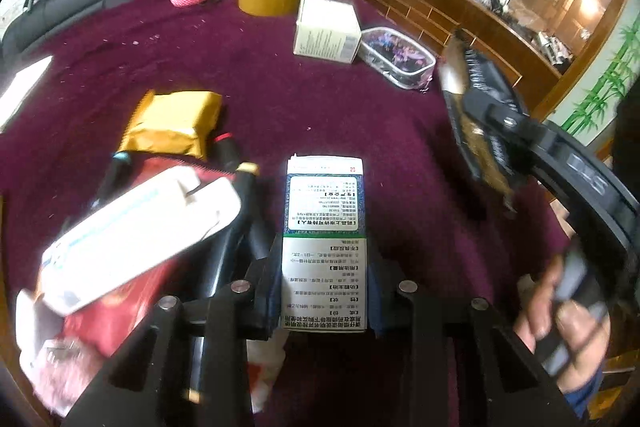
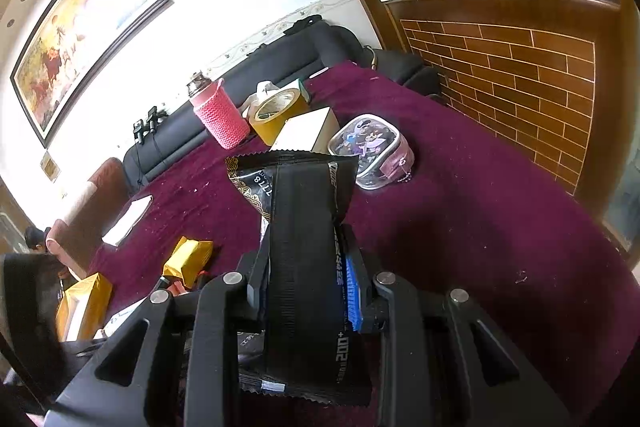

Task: Organize objects
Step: 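Carry both items to yellow-rimmed tray, left tool releasing the box inside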

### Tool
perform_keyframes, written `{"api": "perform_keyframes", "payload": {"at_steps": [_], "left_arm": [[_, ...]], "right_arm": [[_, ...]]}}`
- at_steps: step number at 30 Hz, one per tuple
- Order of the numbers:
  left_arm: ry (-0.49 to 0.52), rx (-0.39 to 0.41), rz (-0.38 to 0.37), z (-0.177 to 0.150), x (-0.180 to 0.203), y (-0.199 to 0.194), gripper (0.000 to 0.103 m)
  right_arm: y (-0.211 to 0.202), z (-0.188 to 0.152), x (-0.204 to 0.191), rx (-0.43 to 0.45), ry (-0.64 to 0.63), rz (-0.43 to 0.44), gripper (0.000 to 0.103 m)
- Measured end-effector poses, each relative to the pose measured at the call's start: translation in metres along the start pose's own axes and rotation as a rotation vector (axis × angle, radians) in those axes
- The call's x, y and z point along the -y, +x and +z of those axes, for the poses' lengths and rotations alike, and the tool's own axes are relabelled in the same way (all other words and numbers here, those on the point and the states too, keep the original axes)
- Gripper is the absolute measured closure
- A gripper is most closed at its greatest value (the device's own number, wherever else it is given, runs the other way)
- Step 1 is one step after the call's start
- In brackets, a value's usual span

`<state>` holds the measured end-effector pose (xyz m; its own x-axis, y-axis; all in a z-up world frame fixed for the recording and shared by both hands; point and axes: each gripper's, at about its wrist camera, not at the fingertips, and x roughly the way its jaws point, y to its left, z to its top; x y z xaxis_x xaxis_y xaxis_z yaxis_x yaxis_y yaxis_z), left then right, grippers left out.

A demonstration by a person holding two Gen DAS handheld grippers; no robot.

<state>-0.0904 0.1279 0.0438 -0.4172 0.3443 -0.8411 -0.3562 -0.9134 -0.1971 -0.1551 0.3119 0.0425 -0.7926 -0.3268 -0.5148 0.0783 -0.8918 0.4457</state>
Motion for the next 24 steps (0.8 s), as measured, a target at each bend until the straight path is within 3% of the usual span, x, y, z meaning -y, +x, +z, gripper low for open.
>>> {"api": "perform_keyframes", "payload": {"at_steps": [9,17,24], "left_arm": [[-0.008,0.107,-0.022,-0.029,-0.012,-0.054,0.073],[-0.037,0.24,0.064,-0.055,-0.052,-0.105,0.073],[-0.1,0.321,0.149,-0.076,-0.101,-0.136,0.073]], "right_arm": [[-0.003,-0.002,-0.014,0.032,-0.078,0.007,0.078],[0.003,-0.008,-0.03,0.018,-0.14,-0.027,0.078],[-0.019,-0.035,-0.076,-0.032,-0.17,0.057,0.078]]}}
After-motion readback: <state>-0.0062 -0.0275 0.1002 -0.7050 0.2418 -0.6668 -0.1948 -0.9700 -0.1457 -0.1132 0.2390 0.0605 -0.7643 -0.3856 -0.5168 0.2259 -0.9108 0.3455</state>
